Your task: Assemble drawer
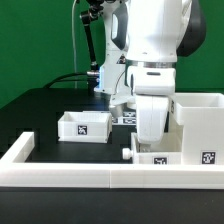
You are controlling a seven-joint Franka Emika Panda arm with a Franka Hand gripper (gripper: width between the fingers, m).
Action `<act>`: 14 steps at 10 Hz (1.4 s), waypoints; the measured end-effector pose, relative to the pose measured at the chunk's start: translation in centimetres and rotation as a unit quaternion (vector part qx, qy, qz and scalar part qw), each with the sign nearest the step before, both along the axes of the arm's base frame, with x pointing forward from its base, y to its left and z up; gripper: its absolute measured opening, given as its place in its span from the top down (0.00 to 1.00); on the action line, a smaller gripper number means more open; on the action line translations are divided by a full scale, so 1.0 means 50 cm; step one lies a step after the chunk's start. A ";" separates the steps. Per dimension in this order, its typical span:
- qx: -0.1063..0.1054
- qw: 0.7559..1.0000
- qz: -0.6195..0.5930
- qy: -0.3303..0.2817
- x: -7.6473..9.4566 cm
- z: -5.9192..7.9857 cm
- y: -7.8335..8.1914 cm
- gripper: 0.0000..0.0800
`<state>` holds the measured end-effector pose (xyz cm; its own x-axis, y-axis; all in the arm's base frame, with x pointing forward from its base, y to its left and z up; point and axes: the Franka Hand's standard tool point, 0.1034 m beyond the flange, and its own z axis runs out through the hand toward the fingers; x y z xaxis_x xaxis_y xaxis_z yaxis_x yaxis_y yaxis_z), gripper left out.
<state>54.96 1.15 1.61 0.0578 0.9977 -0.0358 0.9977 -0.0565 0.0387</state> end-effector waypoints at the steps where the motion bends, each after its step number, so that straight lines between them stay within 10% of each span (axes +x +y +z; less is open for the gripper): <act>1: 0.000 1.000 -0.001 -0.004 0.005 0.009 0.001 0.44; 2: 0.000 1.000 -0.004 -0.003 0.007 0.018 0.003 0.29; 7: -0.010 1.000 0.008 -0.005 0.028 0.096 -0.048 0.19; 14: 0.018 0.999 0.040 0.003 0.029 0.071 -0.172 0.19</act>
Offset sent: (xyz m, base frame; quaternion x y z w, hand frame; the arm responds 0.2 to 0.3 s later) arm 0.0011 0.0031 0.0321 0.0036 -0.0205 0.0132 0.9997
